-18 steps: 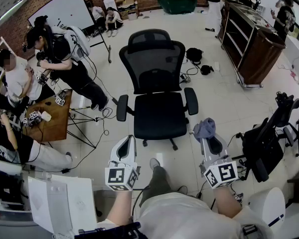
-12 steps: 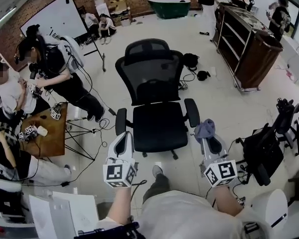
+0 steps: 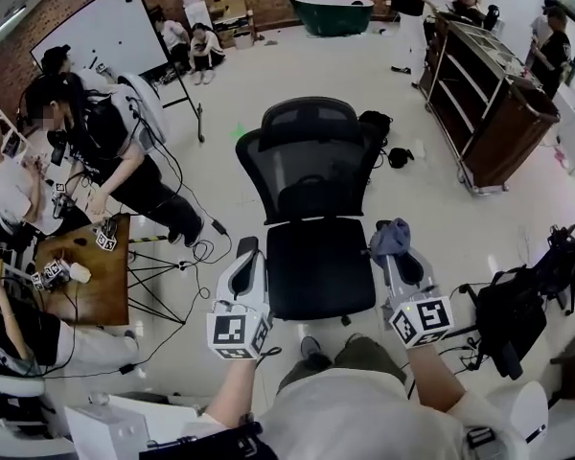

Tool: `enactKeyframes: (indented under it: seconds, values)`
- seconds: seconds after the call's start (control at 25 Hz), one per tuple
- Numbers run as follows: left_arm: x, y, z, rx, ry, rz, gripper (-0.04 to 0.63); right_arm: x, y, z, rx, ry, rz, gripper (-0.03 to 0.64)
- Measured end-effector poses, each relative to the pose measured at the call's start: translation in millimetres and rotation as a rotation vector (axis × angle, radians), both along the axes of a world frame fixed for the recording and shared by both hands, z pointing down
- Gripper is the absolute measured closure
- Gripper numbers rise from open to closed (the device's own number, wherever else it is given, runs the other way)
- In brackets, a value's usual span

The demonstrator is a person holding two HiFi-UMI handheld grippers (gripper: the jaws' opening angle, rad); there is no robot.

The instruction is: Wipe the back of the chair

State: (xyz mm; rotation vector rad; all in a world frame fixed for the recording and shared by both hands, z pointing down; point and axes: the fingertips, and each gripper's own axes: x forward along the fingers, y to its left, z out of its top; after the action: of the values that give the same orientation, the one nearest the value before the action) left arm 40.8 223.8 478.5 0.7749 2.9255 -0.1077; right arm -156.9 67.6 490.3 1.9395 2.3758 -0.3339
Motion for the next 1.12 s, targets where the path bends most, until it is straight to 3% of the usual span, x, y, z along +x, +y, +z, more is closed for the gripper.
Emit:
enactKeyframes:
  seconds: [0.16,0.28,0.36,0.52,0.68,0.8,0.96,1.12]
  values:
    - [-20.9,41.7,-19.6,0.020,0.007,-0.018,0.545,-43.8,162.0,22.8,0.100,0.074,-0.079,0.572]
    - [-18.9,46.9,-21.4,0.043,-0.007,-0.047,0.545,-62.5,308.0,24.3,0.117,0.038,-0.102,0.572]
    - [-11.5,48.6,-13.2,0.061,-0.001,-0.067,0.545,-65.6,387.3,44.0,0.192,0.064,-0.129,0.572]
    - [15.2,65.3,10.5,0.111,-0.006,-0.120,0.545,-77.2,473.4,79.9,0.313,0.052,-0.110,0.572]
    - [28.7,90.0,24.3,0.140,0.007,-0.149,0.545,-105.0,490.1,84.8,0.338,0.026,-0.055,0.572]
    - [14.0,108.4,23.3,0.135,0.001,-0.119,0.545,-155.3,463.7,78.1,0.332,0.017,0.041,0.572]
    - [-17.4,116.6,28.7,0.135,-0.016,-0.014,0.545,-224.6,391.0,91.0,0.338,-0.002,0.196,0.572]
    - [-32.5,114.3,27.8,0.159,-0.021,0.093,0.545,-225.1,372.9,104.9,0.382,-0.006,0.231,0.572]
